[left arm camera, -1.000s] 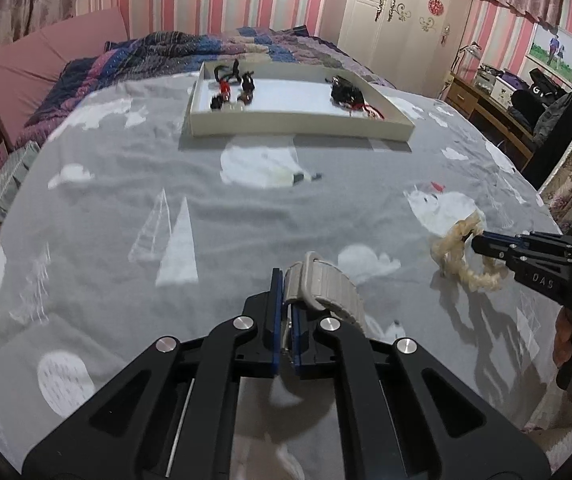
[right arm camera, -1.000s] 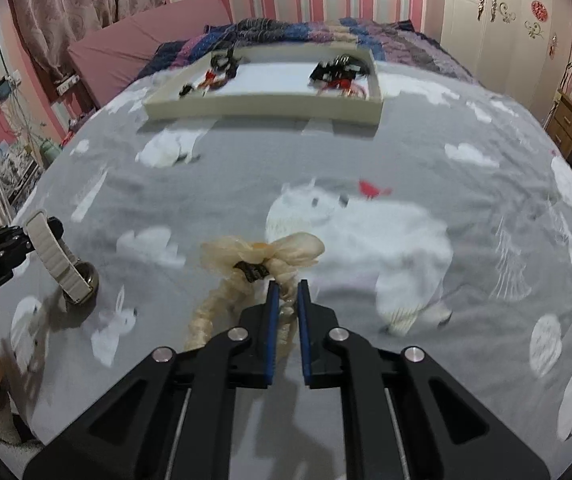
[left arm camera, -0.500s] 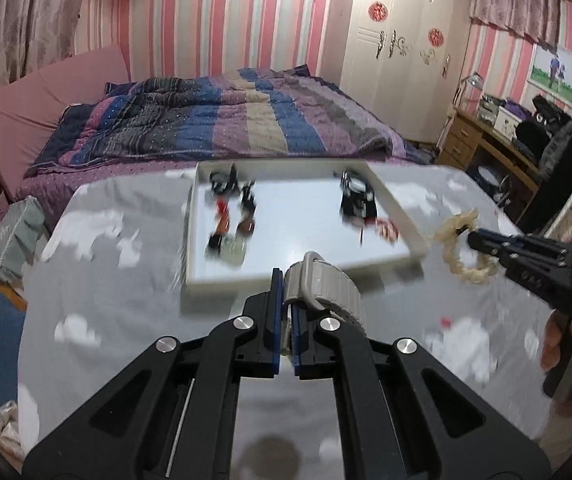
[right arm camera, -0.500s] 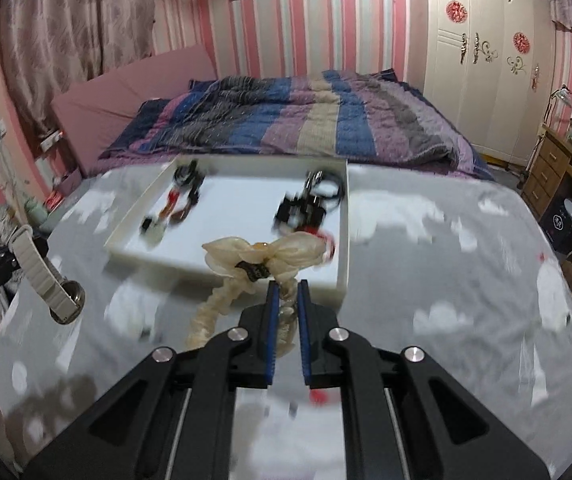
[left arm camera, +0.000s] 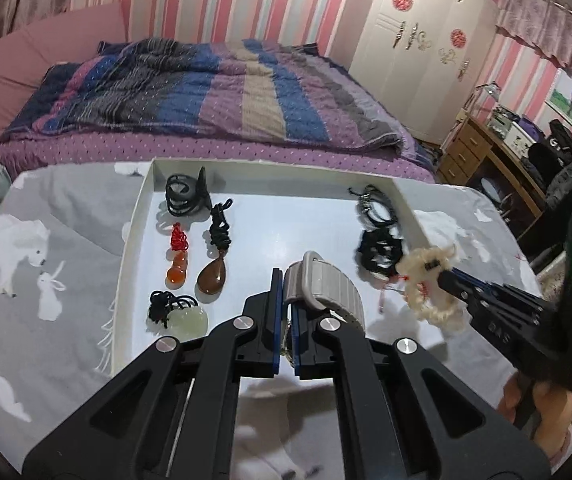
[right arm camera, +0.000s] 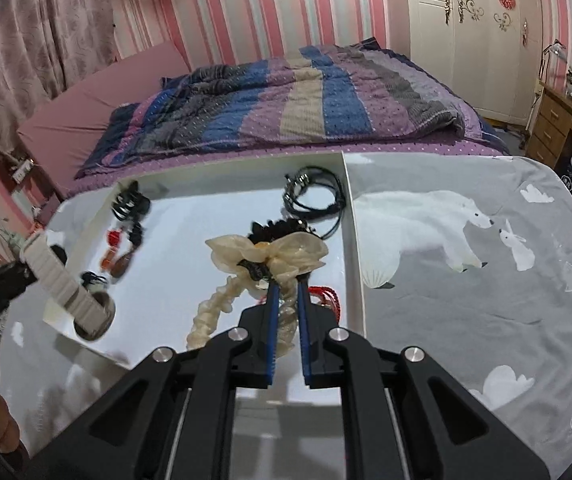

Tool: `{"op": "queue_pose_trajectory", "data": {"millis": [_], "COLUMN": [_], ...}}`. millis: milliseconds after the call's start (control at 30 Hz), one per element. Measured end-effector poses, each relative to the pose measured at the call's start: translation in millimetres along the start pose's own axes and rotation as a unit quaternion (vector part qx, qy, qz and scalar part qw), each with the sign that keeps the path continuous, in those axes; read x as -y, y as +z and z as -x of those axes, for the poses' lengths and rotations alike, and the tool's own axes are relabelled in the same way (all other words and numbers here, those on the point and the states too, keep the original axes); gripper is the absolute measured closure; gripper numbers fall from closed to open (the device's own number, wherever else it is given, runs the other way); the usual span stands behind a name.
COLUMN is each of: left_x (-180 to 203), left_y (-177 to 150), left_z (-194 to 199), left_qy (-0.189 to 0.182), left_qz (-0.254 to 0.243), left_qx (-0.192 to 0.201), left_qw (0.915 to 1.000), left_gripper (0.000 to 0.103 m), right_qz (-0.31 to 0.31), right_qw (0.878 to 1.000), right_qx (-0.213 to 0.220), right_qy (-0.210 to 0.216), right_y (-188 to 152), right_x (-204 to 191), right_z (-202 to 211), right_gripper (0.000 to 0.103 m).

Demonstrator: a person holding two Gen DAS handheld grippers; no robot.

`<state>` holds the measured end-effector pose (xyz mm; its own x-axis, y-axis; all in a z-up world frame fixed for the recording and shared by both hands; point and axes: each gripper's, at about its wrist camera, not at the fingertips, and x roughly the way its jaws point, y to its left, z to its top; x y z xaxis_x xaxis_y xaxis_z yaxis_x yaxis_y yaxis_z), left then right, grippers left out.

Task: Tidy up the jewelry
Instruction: 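Carry the watch strap and bow hair tie into the white tray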

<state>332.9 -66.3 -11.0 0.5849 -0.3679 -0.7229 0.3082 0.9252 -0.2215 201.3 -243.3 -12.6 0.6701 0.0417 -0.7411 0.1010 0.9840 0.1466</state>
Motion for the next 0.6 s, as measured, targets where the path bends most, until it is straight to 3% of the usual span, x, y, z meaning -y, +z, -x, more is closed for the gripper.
{"op": "queue_pose_trajectory", "data": {"millis": [200,600], "left_x": [-7,-15], "left_y": [-7,-11], "left_z": [-32,-39], "left_qy": [0.024,0.061], "left_qz": [-0.005,-0.014], "left_qx": [-0.021,-0.012], "left_qw": [0.9995,0.998], "left_gripper": [0.102,0.101], "right_qz": [0.001,0.01], "right_qw": [1.0,0.999], "right_qx": [-0.011,-0.025], "right_qy": [-0.01,-0.022], "right_y": [-3,-11], "right_x": [5,3], "right_z": [-23,-42], "right_gripper": [0.094,0.094]}}
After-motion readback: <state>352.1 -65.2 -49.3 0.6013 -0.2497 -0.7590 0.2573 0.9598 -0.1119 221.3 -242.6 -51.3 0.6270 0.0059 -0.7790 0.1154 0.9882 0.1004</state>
